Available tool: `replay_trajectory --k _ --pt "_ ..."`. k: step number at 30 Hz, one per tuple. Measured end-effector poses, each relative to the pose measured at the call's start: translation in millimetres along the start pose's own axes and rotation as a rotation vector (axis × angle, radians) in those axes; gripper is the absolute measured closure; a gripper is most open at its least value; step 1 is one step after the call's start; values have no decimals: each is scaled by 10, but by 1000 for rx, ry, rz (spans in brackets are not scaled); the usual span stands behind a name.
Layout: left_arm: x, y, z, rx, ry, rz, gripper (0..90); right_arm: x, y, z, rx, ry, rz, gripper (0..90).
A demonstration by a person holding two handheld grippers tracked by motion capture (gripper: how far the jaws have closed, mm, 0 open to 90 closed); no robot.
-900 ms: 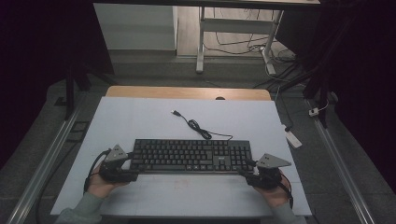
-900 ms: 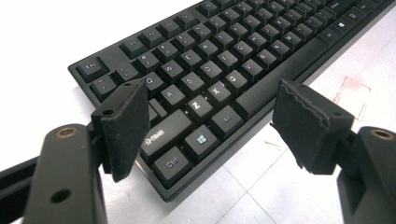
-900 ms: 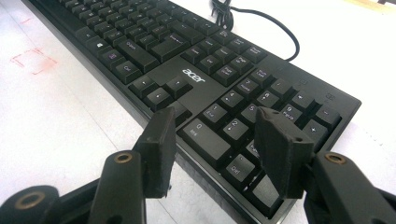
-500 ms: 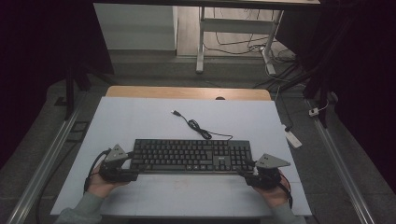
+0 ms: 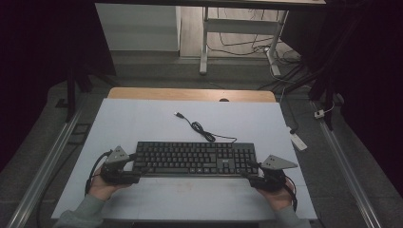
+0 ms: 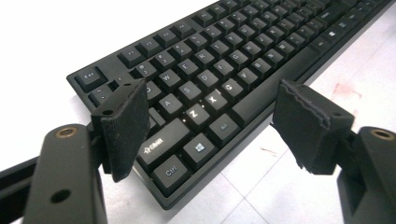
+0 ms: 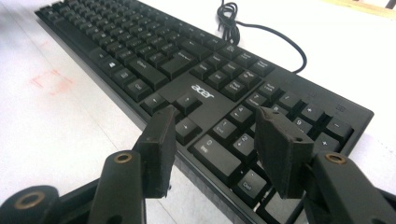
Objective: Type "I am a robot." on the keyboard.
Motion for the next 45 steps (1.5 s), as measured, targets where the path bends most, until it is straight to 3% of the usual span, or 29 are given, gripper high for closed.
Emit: replay_trajectory --k 5,10,19,29,36,45 --pt "-3 41 -13 -2 -8 -6 274 -22 37 -7 -12 6 -20 487" --pt "-32 65 -26 25 -25 0 292 -42 59 37 -12 1 -10 490" --pt "-51 106 -27 37 -35 0 372 -109 147 88 -17 1 -9 521" --pt "-20 99 -8 45 -26 -5 419 -273 348 204 -13 48 -26 719" --pt "-1 100 -17 37 -26 -12 487 -417 447 302 8 79 2 868" --pt "-10 96 -9 40 -13 -8 619 -539 513 380 28 98 11 895"
Point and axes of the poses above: each handheld gripper's, and its own axes: x roughly backward along the jaws, y roughly out of its top, z roughly to its left, the point moved 5 cm from there along -x, roughly forward along the jaws, and after that the axes turned 5 degrees about y, right-handed, at the moved point
